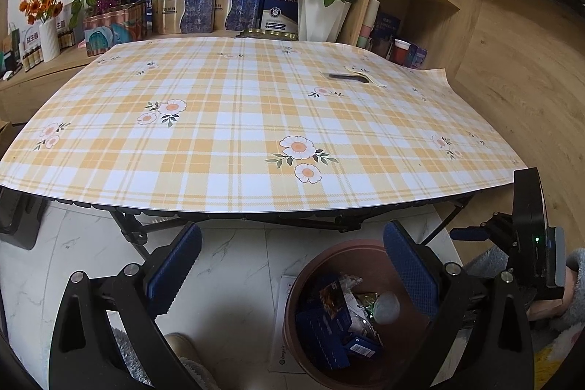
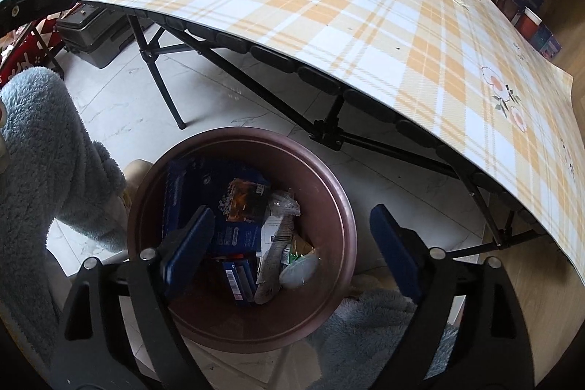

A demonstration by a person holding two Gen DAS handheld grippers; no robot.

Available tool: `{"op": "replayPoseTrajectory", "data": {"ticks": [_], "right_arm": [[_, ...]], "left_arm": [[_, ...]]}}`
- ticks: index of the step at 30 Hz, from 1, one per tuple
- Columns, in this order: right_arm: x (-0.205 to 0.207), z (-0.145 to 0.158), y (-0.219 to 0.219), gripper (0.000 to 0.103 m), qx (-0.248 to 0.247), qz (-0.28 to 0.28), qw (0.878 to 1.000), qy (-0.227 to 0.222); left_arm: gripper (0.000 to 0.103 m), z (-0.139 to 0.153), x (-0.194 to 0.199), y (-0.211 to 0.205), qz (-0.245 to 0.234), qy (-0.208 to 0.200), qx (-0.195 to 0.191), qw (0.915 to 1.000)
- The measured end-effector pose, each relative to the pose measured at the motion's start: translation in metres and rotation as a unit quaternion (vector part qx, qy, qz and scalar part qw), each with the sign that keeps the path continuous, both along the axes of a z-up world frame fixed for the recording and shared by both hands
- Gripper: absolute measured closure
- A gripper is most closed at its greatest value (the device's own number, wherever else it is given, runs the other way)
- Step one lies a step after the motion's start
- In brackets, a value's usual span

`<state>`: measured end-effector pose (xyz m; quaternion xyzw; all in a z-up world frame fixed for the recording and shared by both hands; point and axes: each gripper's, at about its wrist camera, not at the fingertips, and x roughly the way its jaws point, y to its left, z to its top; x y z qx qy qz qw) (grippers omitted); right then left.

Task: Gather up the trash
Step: 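Lower the white lid over the bin and open the right tool, then move both tools back over the table toward the fork and spoon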

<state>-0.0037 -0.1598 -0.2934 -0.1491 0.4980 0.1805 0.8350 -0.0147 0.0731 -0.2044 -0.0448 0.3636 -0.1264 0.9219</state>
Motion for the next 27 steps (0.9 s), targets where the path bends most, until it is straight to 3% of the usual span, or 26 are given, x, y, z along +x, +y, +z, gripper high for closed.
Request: {"op": "replayPoseTrajectory", "data": {"ticks": [15, 22, 27], "right_arm": [[0.001, 0.001, -0.002, 0.015, 0.007, -0.005, 1.0, -0.002], [0.001, 0.008, -0.007, 0.015, 0.019, -0.017, 1.0, -0.013], [-0.004, 0.02, -0.013, 0.011, 0.039, -0.026, 0.998, -0.034]], "left_arm": [[0.006, -0.004, 0.002, -0.002, -0.004, 0.006, 0.008, 0.9999], [0.006, 0.004, -0.005, -0.007, -0.006, -0.015, 0.02, 0.9997], [0.006, 0.009, -0.009, -0.004, -0.001, -0.033, 0.006, 0.9994]]}}
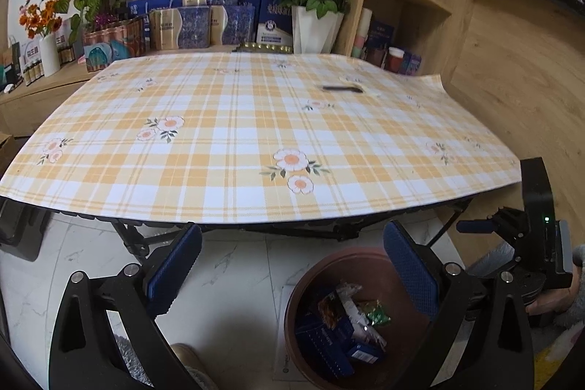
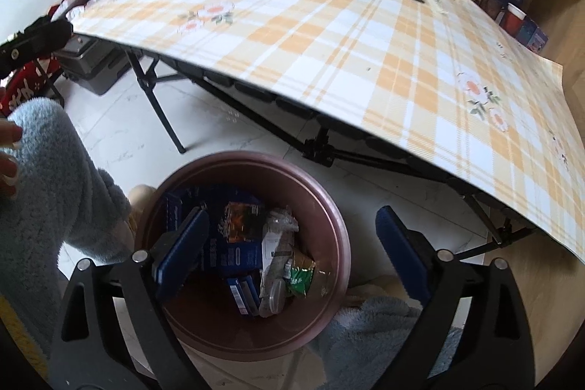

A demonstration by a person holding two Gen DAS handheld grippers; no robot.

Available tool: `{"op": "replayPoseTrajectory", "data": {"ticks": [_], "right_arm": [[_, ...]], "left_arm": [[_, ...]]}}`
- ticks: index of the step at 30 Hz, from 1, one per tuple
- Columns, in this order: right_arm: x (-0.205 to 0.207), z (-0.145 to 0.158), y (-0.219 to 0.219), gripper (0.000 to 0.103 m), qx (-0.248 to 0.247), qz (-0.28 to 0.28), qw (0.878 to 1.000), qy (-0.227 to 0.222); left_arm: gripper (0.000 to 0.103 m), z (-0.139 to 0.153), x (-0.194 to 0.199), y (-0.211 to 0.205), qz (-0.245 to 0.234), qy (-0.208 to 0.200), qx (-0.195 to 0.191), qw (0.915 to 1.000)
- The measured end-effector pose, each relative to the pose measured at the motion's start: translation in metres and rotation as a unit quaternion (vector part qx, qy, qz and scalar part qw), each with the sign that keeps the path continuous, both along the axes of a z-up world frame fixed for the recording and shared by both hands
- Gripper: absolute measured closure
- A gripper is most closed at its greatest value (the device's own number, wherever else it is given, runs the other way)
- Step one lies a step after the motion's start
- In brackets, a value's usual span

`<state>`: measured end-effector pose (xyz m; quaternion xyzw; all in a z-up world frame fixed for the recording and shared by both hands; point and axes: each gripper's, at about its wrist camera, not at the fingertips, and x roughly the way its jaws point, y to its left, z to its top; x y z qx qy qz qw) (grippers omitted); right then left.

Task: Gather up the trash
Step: 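Move both tools back over the table toward the fork and spoon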

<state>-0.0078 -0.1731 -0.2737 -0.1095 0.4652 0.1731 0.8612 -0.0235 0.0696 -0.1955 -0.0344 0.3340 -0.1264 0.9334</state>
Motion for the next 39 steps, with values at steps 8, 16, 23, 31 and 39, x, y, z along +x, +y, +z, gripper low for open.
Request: {"op": "replayPoseTrajectory", "data": {"ticks": [8, 16, 23, 31, 39], "right_arm": [[0.005, 0.032, -0.029, 0.01, 0.068, -0.047, 0.996, -0.035], [0.045, 0.064, -0.073, 0.006, 0.11, -0.11, 0.986, -0.058], [0.094, 0.08, -0.113, 0.006, 0.116, -0.161, 0.978, -0.072], [0.123, 0.079, -0.153, 0.006, 0.128, -0.201, 0.969, -0.065], [0.133, 0.078, -0.186, 0.006, 0.124, -0.217, 0.966, -0.062]], "left_arm": [[0.006, 0.009, 0.017, -0.005, -0.045, 0.007, -0.003, 0.9989], [0.006, 0.035, 0.084, -0.03, -0.095, 0.014, 0.022, 0.9952], [0.036, 0.042, 0.194, -0.082, -0.166, 0.043, 0.041, 0.9842], [0.037, 0.022, 0.31, -0.159, -0.279, 0.052, 0.125, 0.9506], [0.046, -0.021, 0.368, -0.197, -0.3, 0.076, 0.198, 0.9301]]}}
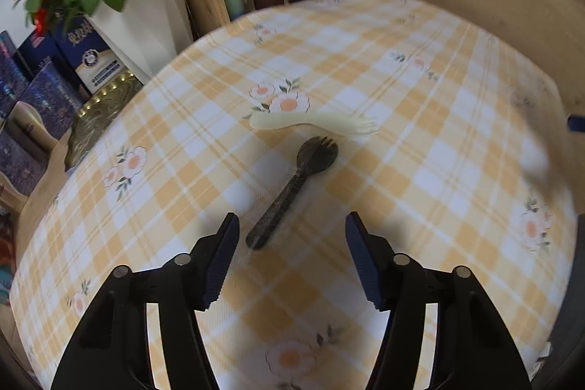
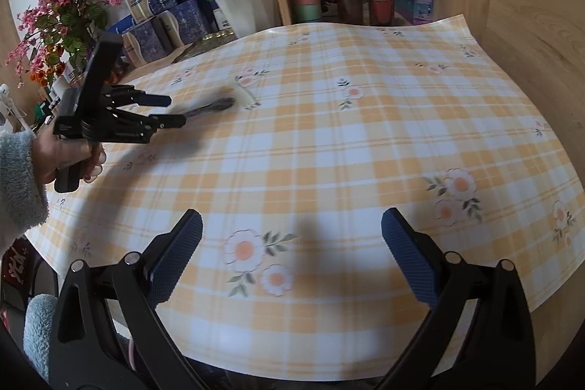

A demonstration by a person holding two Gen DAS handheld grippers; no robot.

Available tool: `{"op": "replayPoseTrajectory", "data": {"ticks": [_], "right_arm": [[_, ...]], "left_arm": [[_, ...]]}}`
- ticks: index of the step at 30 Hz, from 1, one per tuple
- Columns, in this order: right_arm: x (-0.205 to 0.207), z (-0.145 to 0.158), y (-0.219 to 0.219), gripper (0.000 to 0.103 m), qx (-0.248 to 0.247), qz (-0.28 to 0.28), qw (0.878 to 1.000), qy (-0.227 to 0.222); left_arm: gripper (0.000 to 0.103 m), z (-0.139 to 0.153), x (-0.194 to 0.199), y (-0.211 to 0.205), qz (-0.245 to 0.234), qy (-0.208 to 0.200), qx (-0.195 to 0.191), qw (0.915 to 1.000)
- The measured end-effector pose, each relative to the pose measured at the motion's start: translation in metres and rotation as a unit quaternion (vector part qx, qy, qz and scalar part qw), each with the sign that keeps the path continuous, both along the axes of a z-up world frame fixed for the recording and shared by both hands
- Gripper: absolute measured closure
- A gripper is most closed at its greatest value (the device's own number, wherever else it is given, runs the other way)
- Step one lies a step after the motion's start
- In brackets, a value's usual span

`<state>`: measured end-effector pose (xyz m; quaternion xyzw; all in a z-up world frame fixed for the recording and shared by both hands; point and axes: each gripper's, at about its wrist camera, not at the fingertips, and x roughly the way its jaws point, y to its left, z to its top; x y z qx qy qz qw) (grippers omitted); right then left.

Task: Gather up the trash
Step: 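Move both tools back over the table toward the fork and spoon, then grasp the white plastic fork with the right tool while the left tool grasps the black spoon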

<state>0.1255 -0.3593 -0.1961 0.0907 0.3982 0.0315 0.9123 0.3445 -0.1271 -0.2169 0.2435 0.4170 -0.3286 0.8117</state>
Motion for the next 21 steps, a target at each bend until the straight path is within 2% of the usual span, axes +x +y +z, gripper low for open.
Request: {"op": "replayPoseTrajectory", "data": {"ticks": [7, 8, 10, 11, 12, 14, 15, 17, 18, 19, 20, 21], "right_arm": [[0.011, -0.006, -0.018, 0.006, 0.005, -0.014, 1.0, 0.005], [0.013, -0.007, -0.019, 0.006, 0.008, -0.014, 1.0, 0.004], [0.018, -0.008, -0.019, 0.006, 0.009, -0.014, 1.0, 0.004], [0.02, -0.008, -0.018, 0.006, 0.009, -0.012, 1.0, 0.003], [0.023, -0.008, -0.017, 0.006, 0.009, -0.009, 1.0, 0.002], [0.031, -0.007, -0.013, 0.006, 0.01, -0.001, 1.0, 0.001], [0.034, -0.006, -0.011, 0.006, 0.01, 0.004, 1.0, -0.001], [0.044, -0.005, -0.005, 0.006, 0.012, 0.023, 1.0, -0.008], [0.05, -0.005, -0.003, 0.006, 0.013, 0.032, 0.999, -0.01], [0.06, -0.005, 0.001, 0.006, 0.011, 0.042, 0.999, -0.01], [0.069, -0.005, 0.004, 0.008, 0.008, 0.05, 0.999, -0.011], [0.077, -0.004, 0.008, 0.016, 0.006, 0.059, 0.998, -0.013]], "left_arm": [[0.056, -0.013, 0.016, 0.0, -0.004, 0.021, -0.006, 0.9997], [0.06, -0.013, 0.017, 0.001, -0.006, 0.026, -0.011, 0.9996], [0.08, -0.013, 0.015, 0.004, -0.002, 0.016, -0.01, 0.9998], [0.086, -0.013, 0.013, 0.005, 0.002, 0.003, -0.004, 1.0], [0.089, -0.012, 0.009, 0.007, 0.002, -0.003, -0.004, 1.0], [0.101, -0.011, 0.003, 0.011, 0.007, -0.002, -0.013, 0.9999], [0.101, -0.008, -0.001, 0.017, 0.022, 0.001, -0.021, 0.9995], [0.102, 0.0, -0.006, 0.029, 0.05, 0.012, -0.051, 0.9974], [0.102, 0.008, -0.01, 0.041, 0.073, 0.02, -0.083, 0.9937], [0.102, 0.015, -0.014, 0.053, 0.099, 0.027, -0.111, 0.9885], [0.102, 0.022, -0.019, 0.067, 0.128, 0.04, -0.148, 0.9798], [0.102, 0.026, -0.023, 0.078, 0.15, 0.048, -0.173, 0.9724]]}}
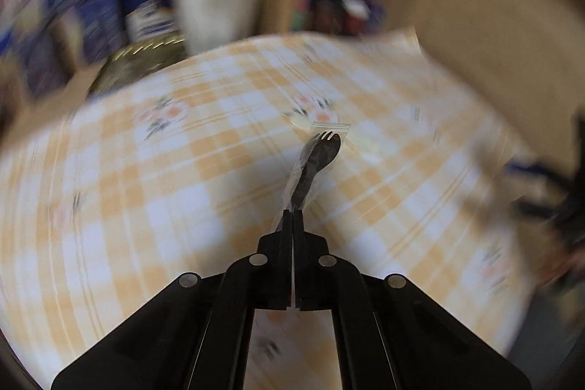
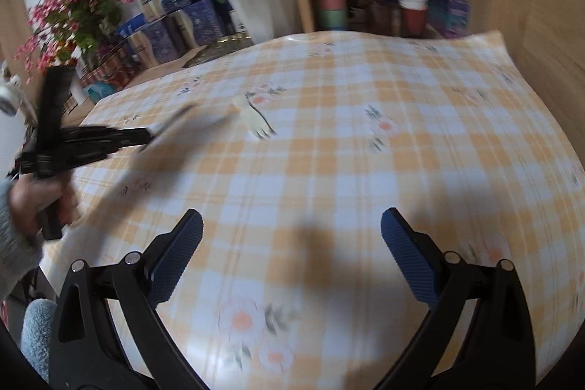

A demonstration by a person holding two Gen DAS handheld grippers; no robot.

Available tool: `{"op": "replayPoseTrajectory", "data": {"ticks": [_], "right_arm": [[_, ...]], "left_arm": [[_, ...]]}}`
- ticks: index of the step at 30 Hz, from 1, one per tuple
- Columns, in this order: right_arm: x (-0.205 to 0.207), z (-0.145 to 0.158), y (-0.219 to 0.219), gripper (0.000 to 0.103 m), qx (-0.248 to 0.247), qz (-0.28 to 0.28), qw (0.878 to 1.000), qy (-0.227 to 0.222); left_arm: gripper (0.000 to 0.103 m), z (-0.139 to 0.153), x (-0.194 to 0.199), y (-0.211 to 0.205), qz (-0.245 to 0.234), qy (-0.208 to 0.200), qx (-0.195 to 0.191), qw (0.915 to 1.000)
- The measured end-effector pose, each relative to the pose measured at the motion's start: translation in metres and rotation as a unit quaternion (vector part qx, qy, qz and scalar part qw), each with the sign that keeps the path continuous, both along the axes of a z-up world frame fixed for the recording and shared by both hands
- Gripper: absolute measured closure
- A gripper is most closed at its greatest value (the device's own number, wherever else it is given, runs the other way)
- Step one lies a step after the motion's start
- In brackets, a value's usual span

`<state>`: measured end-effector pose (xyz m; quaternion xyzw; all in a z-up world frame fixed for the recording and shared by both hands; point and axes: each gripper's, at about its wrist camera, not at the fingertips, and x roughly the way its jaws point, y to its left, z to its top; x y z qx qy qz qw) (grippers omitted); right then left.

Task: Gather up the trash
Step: 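Grasp the white plastic fork with the right tool while the left tool grasps the black spoon, then carry the fork over the bin and open the right tool while the left tool carries the spoon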

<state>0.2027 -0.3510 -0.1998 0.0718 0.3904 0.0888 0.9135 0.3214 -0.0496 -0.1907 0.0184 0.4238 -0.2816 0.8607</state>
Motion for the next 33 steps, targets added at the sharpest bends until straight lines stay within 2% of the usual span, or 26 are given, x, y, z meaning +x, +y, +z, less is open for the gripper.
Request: {"op": "replayPoseTrajectory", "data": {"ticks": [2, 3, 4, 6, 9, 12, 16, 19, 20, 23, 25, 30, 33], "right_arm": [[0.027, 0.002, 0.011, 0.024, 0.002, 0.035, 0.999, -0.001], [0.041, 0.002, 0.017, 0.031, 0.001, 0.049, 0.999, -0.002], [0.054, 0.002, 0.023, 0.034, -0.004, 0.059, 0.998, -0.003], [0.091, 0.0, 0.043, 0.046, -0.027, 0.078, 0.997, 0.003], [0.128, -0.008, 0.067, 0.057, -0.058, 0.091, 0.994, 0.02], [0.157, -0.018, 0.089, 0.061, -0.095, 0.093, 0.99, 0.039], [0.181, -0.035, 0.104, 0.064, -0.147, 0.084, 0.983, 0.068], [0.189, -0.037, 0.098, 0.069, -0.118, 0.063, 0.988, 0.076], [0.188, -0.037, 0.096, 0.079, -0.107, 0.061, 0.989, 0.08], [0.181, -0.036, 0.093, 0.084, -0.101, 0.057, 0.99, 0.082], [0.17, -0.032, 0.09, 0.085, -0.081, 0.062, 0.992, 0.076], [0.122, -0.008, 0.076, 0.085, 0.016, 0.06, 0.997, 0.048], [0.089, 0.002, 0.074, 0.085, 0.032, 0.056, 0.997, 0.032]], "left_arm": [[0.102, 0.008, -0.012, 0.021, 0.046, 0.015, -0.051, 0.9975], [0.102, 0.01, -0.02, 0.033, 0.07, 0.025, -0.082, 0.9938], [0.102, 0.012, -0.028, 0.042, 0.087, 0.032, -0.105, 0.9901], [0.102, 0.016, -0.045, 0.056, 0.114, 0.035, -0.132, 0.984], [0.102, 0.024, -0.071, 0.067, 0.131, 0.013, -0.126, 0.9832], [0.102, 0.029, -0.094, 0.073, 0.133, -0.006, -0.105, 0.9855], [0.102, 0.027, -0.113, 0.089, 0.139, 0.0, -0.108, 0.9844], [0.102, 0.022, -0.122, 0.098, 0.145, 0.006, -0.118, 0.9824], [0.102, 0.021, -0.124, 0.1, 0.145, 0.007, -0.12, 0.9821], [0.102, 0.022, -0.13, 0.102, 0.145, 0.008, -0.124, 0.9815], [0.102, 0.024, -0.133, 0.102, 0.144, 0.008, -0.129, 0.9812], [0.102, 0.028, -0.147, 0.098, 0.135, 0.008, -0.138, 0.9811], [0.102, 0.03, -0.158, 0.093, 0.127, 0.009, -0.136, 0.9825]]}}
